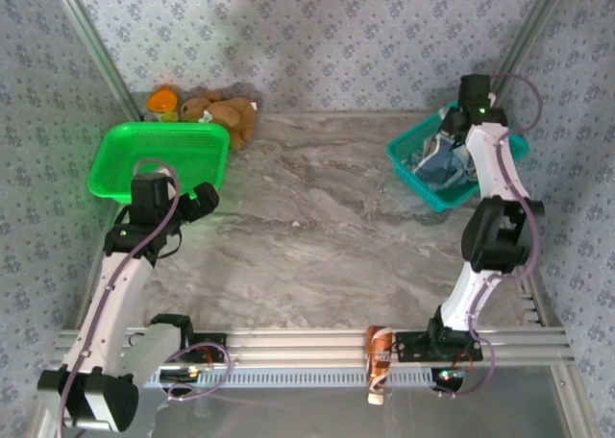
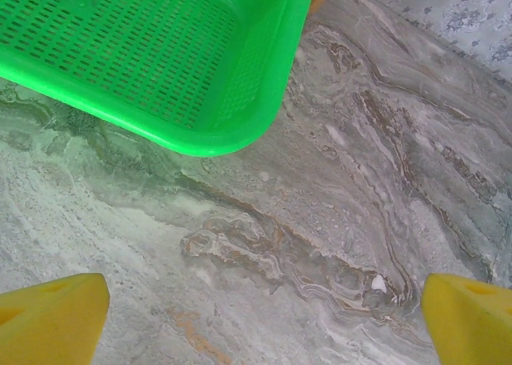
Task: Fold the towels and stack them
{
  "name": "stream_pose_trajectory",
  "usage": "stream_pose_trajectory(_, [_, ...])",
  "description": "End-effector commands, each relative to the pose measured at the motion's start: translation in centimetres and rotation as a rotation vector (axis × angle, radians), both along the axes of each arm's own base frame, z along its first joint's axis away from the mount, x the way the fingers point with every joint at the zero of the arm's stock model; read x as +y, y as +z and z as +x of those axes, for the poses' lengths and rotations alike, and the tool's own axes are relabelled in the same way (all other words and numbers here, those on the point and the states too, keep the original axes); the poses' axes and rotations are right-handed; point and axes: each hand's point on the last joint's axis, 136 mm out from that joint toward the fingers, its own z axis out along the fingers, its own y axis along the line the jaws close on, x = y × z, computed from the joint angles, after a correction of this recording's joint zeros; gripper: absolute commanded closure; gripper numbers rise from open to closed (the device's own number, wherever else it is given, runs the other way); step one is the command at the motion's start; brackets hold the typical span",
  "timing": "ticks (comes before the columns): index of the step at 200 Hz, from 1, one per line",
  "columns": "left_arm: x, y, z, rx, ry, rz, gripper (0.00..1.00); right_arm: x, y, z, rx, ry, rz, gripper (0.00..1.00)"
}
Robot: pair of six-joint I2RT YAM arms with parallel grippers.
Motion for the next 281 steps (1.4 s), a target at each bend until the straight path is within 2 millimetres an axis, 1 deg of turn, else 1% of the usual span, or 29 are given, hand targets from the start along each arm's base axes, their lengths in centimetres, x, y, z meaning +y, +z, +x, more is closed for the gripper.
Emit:
stream_pose_trajectory(1, [-0.7, 1.8, 0.0, -0.055, -0.023, -0.026, 0.00, -0.2, 4.8, -1.3, -0.096, 0.008, -0.054, 1.00])
stream_pose_trajectory(11, [-0.7, 1.8, 0.0, -0.057, -0.027, -0.027, 0.00, 0.1, 5.8, -1.6, -0.117, 0.021, -0.052, 1.00])
stream_pose_trajectory(19, [-0.8, 1.8, 0.1, -0.060, -0.031, -0.028, 0.00, 0.1, 6.2, -1.8, -0.120, 0.023, -0.056, 1.00])
stream_pose_trajectory(29, [-0.9, 1.8, 0.1, -0.060, -0.037, -0.031, 0.00, 0.1, 6.1, -1.9, -0.113, 0.031, -0.057, 1.00])
stream_pose_trajectory(39, [-1.0, 1.8, 0.0, -0.060, -0.042, -0.032, 0.00, 0.2, 5.5, -2.0, -0.099, 0.037, -0.057, 1.00])
stream_pose_trajectory(54, [-1.0, 1.6, -0.1, -0.056, -0.044, -0.031, 0.00, 0.4, 3.8, -2.0, -0.066, 0.048, -0.042, 1.00])
stream_pose_trajectory(70, [-1.0, 1.5, -0.4, -0.055, -0.044, -0.030, 0.00, 0.7, 1.5, -1.9, -0.025, 0.060, -0.025, 1.00])
stream_pose_trajectory(71, [-1.0, 1.5, -0.4, -0.056, -0.044, -0.030, 0.00, 0.8, 1.0, -1.8, -0.015, 0.064, -0.021, 1.00])
stream_pose_trajectory(73, [-0.9, 1.5, -0.4, -0.055, -0.043, -0.029, 0.00, 0.9, 0.9, -1.8, -0.013, 0.065, -0.020, 1.00])
stream_pose_trajectory(97, [-0.8, 1.1, -0.8, -0.046, -0.038, -0.029, 0.00, 1.5, -3.4, -1.2, 0.083, 0.093, 0.020, 1.00])
stream_pose_trajectory(104, [-0.8, 1.1, -0.9, -0.045, -0.037, -0.031, 0.00, 1.8, -4.6, -1.0, 0.110, 0.103, 0.036, 0.91])
stream_pose_trajectory(108, [-0.8, 1.1, -1.0, -0.043, -0.035, -0.029, 0.00, 2.0, -5.1, -0.9, 0.122, 0.107, 0.043, 0.83])
stream_pose_trajectory(117, [-0.7, 1.0, -1.1, -0.041, -0.033, -0.029, 0.00, 2.1, -5.9, -0.8, 0.150, 0.108, 0.048, 0.60])
stream_pose_trajectory(122, [-0.7, 1.0, -1.1, -0.041, -0.032, -0.027, 0.00, 2.1, -6.4, -0.7, 0.164, 0.105, 0.046, 0.49])
stream_pose_trajectory(125, [-0.7, 1.0, -1.2, -0.042, -0.031, -0.026, 0.00, 2.1, -6.5, -0.7, 0.170, 0.103, 0.046, 0.46])
stream_pose_trajectory(130, [-0.6, 0.9, -1.2, -0.041, -0.031, -0.024, 0.00, 2.1, -6.9, -0.8, 0.181, 0.103, 0.048, 0.44])
stream_pose_trajectory(141, [-0.6, 1.0, -1.2, -0.042, -0.028, -0.020, 0.00, 2.2, -7.3, -0.9, 0.192, 0.101, 0.058, 0.44])
stream_pose_trajectory(160, [-0.5, 1.0, -1.2, -0.043, -0.027, -0.017, 0.00, 1.3, -8.0, -0.8, 0.201, 0.083, 0.066, 0.44])
stream_pose_trajectory(186, [-0.5, 0.9, -0.8, -0.042, -0.025, -0.015, 0.00, 0.1, -9.6, -0.5, 0.225, 0.060, 0.098, 0.44])
stream_pose_trajectory(213, [-0.6, 0.9, -0.4, -0.039, -0.026, -0.014, 0.00, -0.1, -10.5, -0.2, 0.238, 0.059, 0.105, 0.42])
stream_pose_trajectory(228, [-0.5, 0.9, -0.3, -0.037, -0.024, -0.014, 0.00, -0.2, -10.6, 0.0, 0.236, 0.056, 0.117, 0.41])
stream_pose_trajectory(239, [-0.5, 1.0, -0.3, -0.040, -0.022, -0.014, 0.00, -0.2, -10.3, 0.0, 0.229, 0.053, 0.120, 0.41])
stream_pose_trajectory(253, [-0.5, 1.0, -0.3, -0.040, -0.021, -0.014, 0.00, -0.3, -9.4, 0.2, 0.201, 0.050, 0.112, 0.41])
stream_pose_trajectory(258, [-0.5, 1.0, -0.3, -0.040, -0.020, -0.012, 0.00, -0.3, -9.0, 0.3, 0.189, 0.049, 0.108, 0.44])
stream_pose_trajectory(267, [-0.4, 0.9, -0.3, -0.039, -0.018, -0.012, 0.00, -0.3, -8.6, 0.3, 0.176, 0.051, 0.110, 0.54])
stream_pose_trajectory(274, [-0.5, 0.9, -0.3, -0.039, -0.018, -0.014, 0.00, -0.3, -8.4, 0.2, 0.175, 0.047, 0.114, 0.60])
stream_pose_trajectory(275, [-0.5, 0.9, -0.3, -0.039, -0.018, -0.014, 0.00, -0.3, -8.4, 0.1, 0.175, 0.047, 0.116, 0.63])
stream_pose_trajectory(278, [-0.5, 0.9, -0.3, -0.040, -0.019, -0.014, 0.00, -0.2, -8.4, 0.1, 0.177, 0.050, 0.118, 0.66])
stream_pose_trajectory(281, [-0.5, 0.9, -0.3, -0.039, -0.018, -0.015, 0.00, -0.2, -8.3, 0.0, 0.176, 0.050, 0.119, 0.72])
